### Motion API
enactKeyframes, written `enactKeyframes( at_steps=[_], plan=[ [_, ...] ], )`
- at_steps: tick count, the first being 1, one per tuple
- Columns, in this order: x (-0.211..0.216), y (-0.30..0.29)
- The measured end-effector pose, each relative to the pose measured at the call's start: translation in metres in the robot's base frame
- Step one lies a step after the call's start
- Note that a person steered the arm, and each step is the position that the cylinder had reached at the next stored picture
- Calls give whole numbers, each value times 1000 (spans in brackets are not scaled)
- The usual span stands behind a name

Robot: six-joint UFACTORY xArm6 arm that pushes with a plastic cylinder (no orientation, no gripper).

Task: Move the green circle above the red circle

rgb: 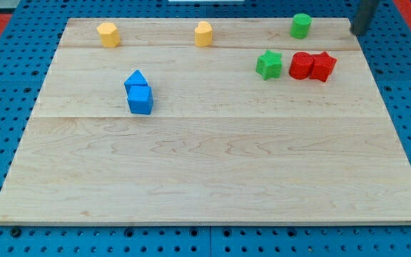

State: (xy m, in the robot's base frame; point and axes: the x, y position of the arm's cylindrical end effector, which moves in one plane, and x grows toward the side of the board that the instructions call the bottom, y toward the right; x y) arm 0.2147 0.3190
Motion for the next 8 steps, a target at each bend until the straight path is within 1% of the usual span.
enactKeyframes(
  at_steps=[1, 2, 4, 5, 6, 7, 8],
  plan=[
    [-23, 2],
    [-23, -6],
    [-23, -119],
    [-14, -115],
    [20, -114],
    [31, -108],
    [31, -80]
  ],
)
